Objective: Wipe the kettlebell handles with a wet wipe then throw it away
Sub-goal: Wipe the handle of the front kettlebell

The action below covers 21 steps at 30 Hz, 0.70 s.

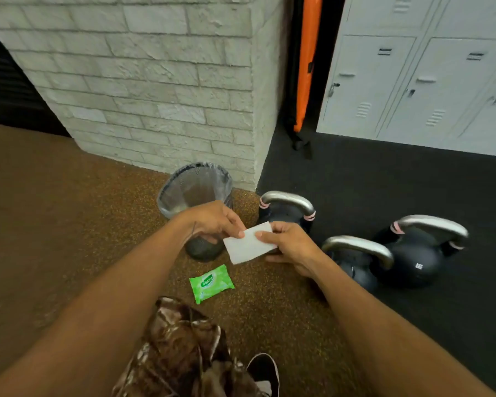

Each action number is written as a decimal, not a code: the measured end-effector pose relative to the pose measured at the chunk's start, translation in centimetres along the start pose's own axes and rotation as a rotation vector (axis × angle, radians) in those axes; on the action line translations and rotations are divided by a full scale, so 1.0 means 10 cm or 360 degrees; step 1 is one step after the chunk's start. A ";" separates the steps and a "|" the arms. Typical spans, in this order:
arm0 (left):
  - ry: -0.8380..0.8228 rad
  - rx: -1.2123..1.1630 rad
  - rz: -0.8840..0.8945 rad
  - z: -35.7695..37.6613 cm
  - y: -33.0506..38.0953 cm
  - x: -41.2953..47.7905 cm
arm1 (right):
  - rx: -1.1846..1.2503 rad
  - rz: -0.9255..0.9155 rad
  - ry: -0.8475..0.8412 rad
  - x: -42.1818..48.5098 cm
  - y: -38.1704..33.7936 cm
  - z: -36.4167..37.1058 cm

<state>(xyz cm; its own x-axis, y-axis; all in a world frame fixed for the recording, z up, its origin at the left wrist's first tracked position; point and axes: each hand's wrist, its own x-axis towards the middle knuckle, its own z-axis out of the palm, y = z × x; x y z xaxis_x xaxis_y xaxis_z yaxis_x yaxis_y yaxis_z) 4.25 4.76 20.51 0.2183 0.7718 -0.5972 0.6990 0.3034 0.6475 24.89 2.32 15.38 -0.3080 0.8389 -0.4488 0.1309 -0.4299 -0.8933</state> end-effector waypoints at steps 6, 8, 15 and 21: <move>0.0007 0.0097 0.0143 0.13 0.57 -0.11 | 0.0191 -0.0058 0.0040 -0.40 -0.21 -0.33; 0.0002 0.0121 0.0161 0.15 0.71 -0.12 | 0.0241 -0.0067 0.0048 -0.45 -0.22 -0.40; -0.0082 -0.0019 0.0170 0.35 0.52 0.04 | 0.0312 -0.0082 0.0184 -0.43 -0.06 -0.43; -0.0002 -0.0594 0.0220 0.58 0.36 0.17 | 0.0536 -0.0059 0.0188 -0.41 0.06 -0.41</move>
<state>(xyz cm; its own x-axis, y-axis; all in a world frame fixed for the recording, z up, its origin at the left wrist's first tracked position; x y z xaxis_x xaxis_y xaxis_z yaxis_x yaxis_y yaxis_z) 11.10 3.93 19.08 0.2938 0.8191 -0.4927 0.3674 0.3791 0.8493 30.12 0.05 16.61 -0.1929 0.8802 -0.4336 -0.2020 -0.4681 -0.8603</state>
